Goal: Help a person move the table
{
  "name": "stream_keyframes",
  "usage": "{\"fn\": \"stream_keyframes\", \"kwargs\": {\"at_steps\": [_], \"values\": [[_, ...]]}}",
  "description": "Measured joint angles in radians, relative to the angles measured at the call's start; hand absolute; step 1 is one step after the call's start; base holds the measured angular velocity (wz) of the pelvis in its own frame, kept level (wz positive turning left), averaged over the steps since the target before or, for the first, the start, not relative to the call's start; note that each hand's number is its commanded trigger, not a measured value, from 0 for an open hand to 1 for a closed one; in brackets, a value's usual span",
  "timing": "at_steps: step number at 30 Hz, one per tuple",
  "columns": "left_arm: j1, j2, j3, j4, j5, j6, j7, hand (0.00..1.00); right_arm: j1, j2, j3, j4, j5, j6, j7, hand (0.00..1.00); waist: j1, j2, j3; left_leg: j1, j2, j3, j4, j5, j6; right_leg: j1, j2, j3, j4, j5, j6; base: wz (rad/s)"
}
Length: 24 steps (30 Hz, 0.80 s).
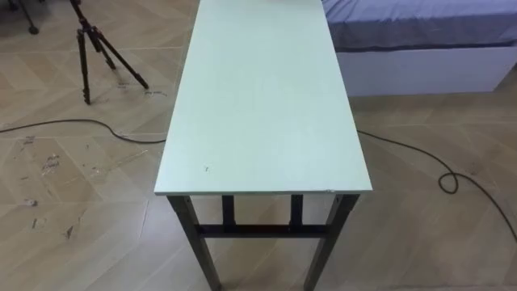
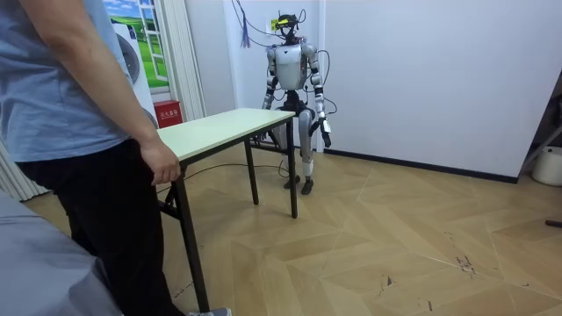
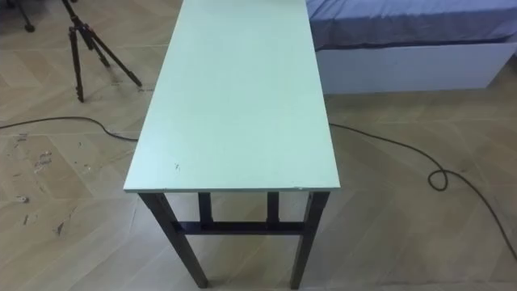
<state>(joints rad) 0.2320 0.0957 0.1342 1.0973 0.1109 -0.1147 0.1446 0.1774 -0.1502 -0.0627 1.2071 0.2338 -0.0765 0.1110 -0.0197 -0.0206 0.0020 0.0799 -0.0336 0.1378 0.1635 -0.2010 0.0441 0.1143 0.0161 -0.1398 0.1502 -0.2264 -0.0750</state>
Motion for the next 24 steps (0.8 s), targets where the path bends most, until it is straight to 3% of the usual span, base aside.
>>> {"fn": "stream_keyframes", "kwargs": {"at_steps": [11,24], "values": [[-0.008,0.000,-0.005,0.024,-0.025,-0.002,-0.011,0.00,-0.009,-0.003,0.001,0.007,0.001,0.000,0.006,0.00,0.001,0.002,0.0002,0.002,0.000,0.000,0.000,0.000,0.000,0.001,0.000,0.001,0.000,0.000,0.000,0.00],[-0.008,0.005,-0.002,0.012,-0.273,0.005,-0.188,0.00,-0.024,-0.007,-0.001,0.010,0.077,0.006,0.067,0.00,0.007,0.010,0.0016,-0.002,0.001,0.001,0.000,0.000,0.000,-0.003,-0.001,0.001,0.002,0.000,0.000,0.00]]}}
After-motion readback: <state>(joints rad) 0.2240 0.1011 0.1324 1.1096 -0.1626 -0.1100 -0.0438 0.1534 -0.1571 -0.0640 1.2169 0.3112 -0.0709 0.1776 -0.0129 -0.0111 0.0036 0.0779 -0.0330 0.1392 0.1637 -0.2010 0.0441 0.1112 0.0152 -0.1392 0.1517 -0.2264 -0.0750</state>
